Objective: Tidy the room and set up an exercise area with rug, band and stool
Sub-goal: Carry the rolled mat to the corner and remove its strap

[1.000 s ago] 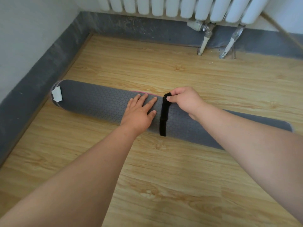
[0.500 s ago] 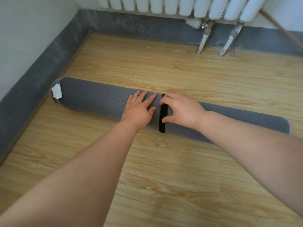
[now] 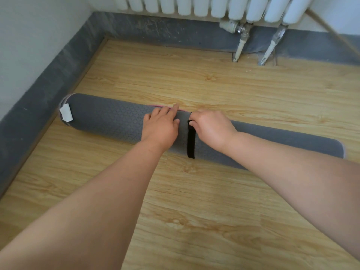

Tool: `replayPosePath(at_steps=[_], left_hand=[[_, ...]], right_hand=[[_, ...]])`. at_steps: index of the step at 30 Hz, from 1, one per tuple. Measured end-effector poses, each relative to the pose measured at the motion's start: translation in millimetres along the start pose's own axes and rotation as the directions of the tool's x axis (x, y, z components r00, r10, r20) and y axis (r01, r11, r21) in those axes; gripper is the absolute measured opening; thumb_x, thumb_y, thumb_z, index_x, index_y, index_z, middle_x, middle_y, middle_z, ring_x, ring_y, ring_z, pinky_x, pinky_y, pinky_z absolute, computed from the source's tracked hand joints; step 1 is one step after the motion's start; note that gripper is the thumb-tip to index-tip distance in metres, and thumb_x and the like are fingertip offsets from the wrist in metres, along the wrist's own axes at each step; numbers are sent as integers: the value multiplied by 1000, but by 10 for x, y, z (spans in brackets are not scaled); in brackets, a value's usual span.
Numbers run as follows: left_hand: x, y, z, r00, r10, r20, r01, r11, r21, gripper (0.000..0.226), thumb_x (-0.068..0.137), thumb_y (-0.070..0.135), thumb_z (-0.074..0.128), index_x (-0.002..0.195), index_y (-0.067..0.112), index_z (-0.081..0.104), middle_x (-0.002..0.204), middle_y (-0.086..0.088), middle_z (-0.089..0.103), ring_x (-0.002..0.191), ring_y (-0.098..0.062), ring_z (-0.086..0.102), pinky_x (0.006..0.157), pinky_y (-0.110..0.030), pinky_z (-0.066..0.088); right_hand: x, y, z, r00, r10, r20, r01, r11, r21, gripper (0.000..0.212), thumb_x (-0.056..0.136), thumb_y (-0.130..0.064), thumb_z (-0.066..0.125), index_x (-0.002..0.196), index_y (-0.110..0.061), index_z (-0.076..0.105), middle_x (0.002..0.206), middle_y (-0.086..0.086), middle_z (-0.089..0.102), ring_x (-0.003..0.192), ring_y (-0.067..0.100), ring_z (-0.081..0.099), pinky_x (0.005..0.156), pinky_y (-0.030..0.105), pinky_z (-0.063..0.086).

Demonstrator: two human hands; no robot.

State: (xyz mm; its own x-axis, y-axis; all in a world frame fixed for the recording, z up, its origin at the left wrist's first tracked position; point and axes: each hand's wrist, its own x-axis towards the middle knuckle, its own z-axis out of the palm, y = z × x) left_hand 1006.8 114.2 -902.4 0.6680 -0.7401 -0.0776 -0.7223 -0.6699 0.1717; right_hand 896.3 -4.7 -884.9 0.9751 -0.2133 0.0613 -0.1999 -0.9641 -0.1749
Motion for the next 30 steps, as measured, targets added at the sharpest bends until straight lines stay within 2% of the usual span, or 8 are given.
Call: replayPosePath(at_steps=[6, 11, 16, 20, 23, 26, 28, 30], left_hand=[[38, 64, -49, 998, 29, 51, -35, 991, 126, 55, 97, 43, 34, 150, 28, 28, 138, -8, 39, 130, -26, 32, 104, -42, 29], [-23, 66, -83, 998, 48, 33, -50, 996, 69, 51, 88, 41, 44, 137, 26, 48, 124, -5, 42, 121, -24, 37, 99, -40, 32], [-8, 54, -81, 990, 71, 119, -70, 997, -13, 47, 84, 40, 52, 128, 24, 48, 157, 2, 23, 148, -20, 10, 120, -48, 3], [-80, 102, -79, 975, 88, 205, -62, 990, -129, 45, 72, 35, 62, 108, 20, 39, 121, 2, 47, 126, -19, 40, 120, -45, 9], [-184, 66, -36, 975, 130, 179, -118, 990, -74, 60, 66, 38, 65, 116, 21, 36, 120, 3, 43, 125, -19, 38, 116, -41, 20], [-201, 41, -52, 970, 146, 195, -139, 989, -51, 90, 66, 42, 67, 142, 19, 24, 139, 0, 36, 136, -20, 29, 116, -39, 18], [-189, 59, -94, 958, 172, 230, -184, 983, 30, 99, 66, 46, 67, 148, 20, 19, 140, -2, 34, 136, -22, 28, 114, -40, 19], [-198, 97, -130, 942, 226, 248, -268, 951, 153, 90, 64, 49, 66, 142, 20, 31, 130, -3, 38, 126, -24, 33, 109, -42, 23]], right_hand=[[41, -3, -50, 940, 331, 77, -339, 890, 306, 25, 100, -25, 43, 104, -11, 64, 98, 8, 68, 92, 29, 61, 81, 39, 49], [132, 45, -75, 809, 530, 253, -546, 520, 656, 25, 101, -22, 42, 108, -6, 60, 91, 15, 70, 83, 27, 70, 83, 46, 57], [120, -40, -142, 776, 496, 390, -592, 360, 721, 25, 103, -15, 40, 114, -3, 58, 97, 18, 66, 80, 23, 63, 66, 28, 53], [235, 131, -263, 620, 645, 446, -599, 22, 801, 23, 102, -13, 39, 116, -3, 54, 80, 13, 59, 65, 20, 58, 61, 28, 52], [272, 350, -375, 576, 678, 456, -601, -27, 799, 28, 101, -5, 38, 123, 3, 52, 106, 18, 63, 92, 28, 63, 88, 35, 55], [164, 278, -294, 548, 655, 521, -662, -41, 749, 23, 99, -3, 37, 86, -5, 55, 87, 18, 62, 80, 28, 62, 90, 39, 53], [144, 232, -192, 582, 624, 522, -689, 37, 724, 26, 94, 3, 39, 73, -6, 51, 90, 23, 59, 76, 30, 60, 88, 45, 52], [163, 196, -155, 629, 594, 502, -719, 199, 666, 17, 93, 3, 44, 87, 2, 59, 106, 28, 58, 94, 35, 61, 95, 47, 50]])
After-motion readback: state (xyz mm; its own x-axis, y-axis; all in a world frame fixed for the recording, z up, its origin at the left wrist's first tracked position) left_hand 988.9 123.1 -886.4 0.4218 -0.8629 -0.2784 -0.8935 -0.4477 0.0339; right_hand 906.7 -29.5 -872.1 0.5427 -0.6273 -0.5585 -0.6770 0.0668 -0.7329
